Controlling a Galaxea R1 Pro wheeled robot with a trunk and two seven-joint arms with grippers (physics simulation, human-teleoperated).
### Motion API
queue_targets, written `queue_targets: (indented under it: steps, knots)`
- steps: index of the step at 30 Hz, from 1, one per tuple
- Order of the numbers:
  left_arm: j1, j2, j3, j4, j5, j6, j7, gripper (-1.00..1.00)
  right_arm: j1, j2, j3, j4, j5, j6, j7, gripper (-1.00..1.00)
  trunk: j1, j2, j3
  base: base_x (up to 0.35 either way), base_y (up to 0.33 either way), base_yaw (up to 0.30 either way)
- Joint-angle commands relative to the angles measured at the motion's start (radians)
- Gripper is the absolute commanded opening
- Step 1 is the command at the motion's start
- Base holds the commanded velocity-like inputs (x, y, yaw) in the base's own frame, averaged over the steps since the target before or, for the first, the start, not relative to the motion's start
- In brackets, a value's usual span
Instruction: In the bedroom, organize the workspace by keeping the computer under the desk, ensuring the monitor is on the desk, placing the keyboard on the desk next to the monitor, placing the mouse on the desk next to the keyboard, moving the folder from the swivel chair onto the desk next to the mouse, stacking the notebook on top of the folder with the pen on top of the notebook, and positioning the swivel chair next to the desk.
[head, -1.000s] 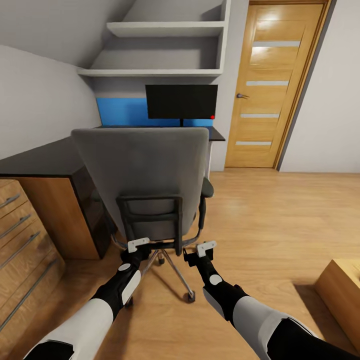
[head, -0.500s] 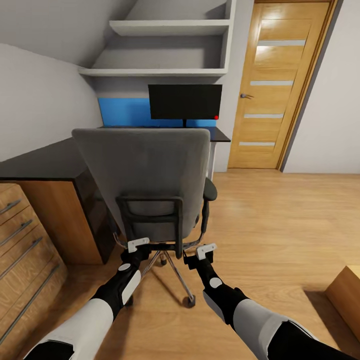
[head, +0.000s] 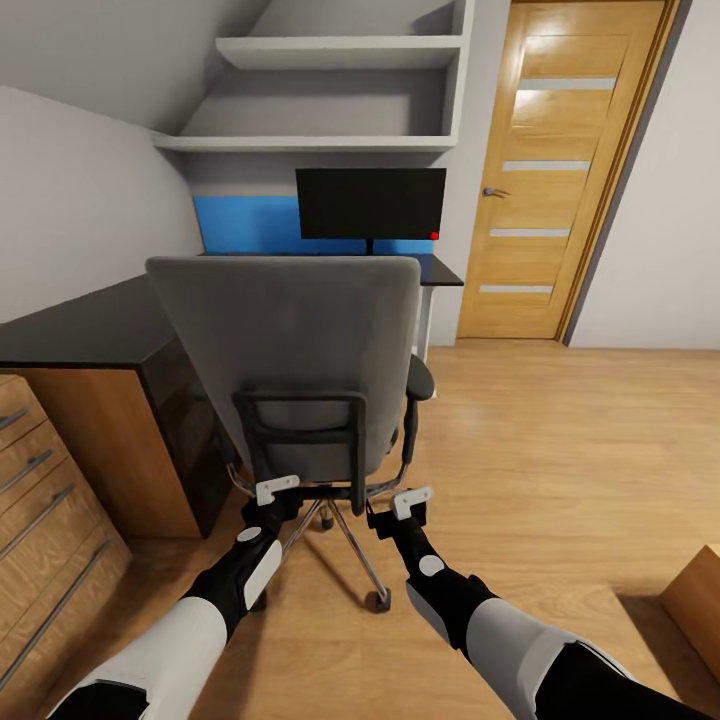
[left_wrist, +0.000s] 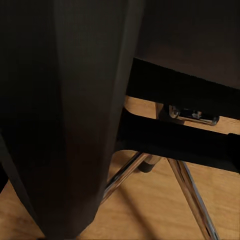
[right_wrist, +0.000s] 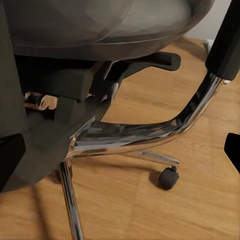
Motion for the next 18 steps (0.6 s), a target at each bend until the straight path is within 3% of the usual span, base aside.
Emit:
queue_targets:
  steps: [1, 6, 18]
  knots:
    - [-0.001, 0.001, -0.008, 0.001, 0.011, -0.005, 0.007, 1.00, -0.001, 0.000, 0.008, 0.001, -0.008, -0.003, -0.005, 1.00, 0.000, 0.000, -0.001, -0.008, 0.000, 0.000]
    - [-0.001, 0.000, -0.008, 0.001, 0.011, -0.002, 0.007, 1.00, -0.001, 0.000, 0.008, 0.001, -0.008, -0.003, -0.005, 1.00, 0.000, 0.000, -0.001, -0.125, 0.000, 0.000]
    - [-0.001, 0.000, -0.008, 0.001, 0.011, 0.000, 0.007, 1.00, -0.001, 0.000, 0.008, 0.001, -0.008, -0.003, -0.006, 1.00, 0.000, 0.000, -0.001, -0.264, 0.000, 0.000]
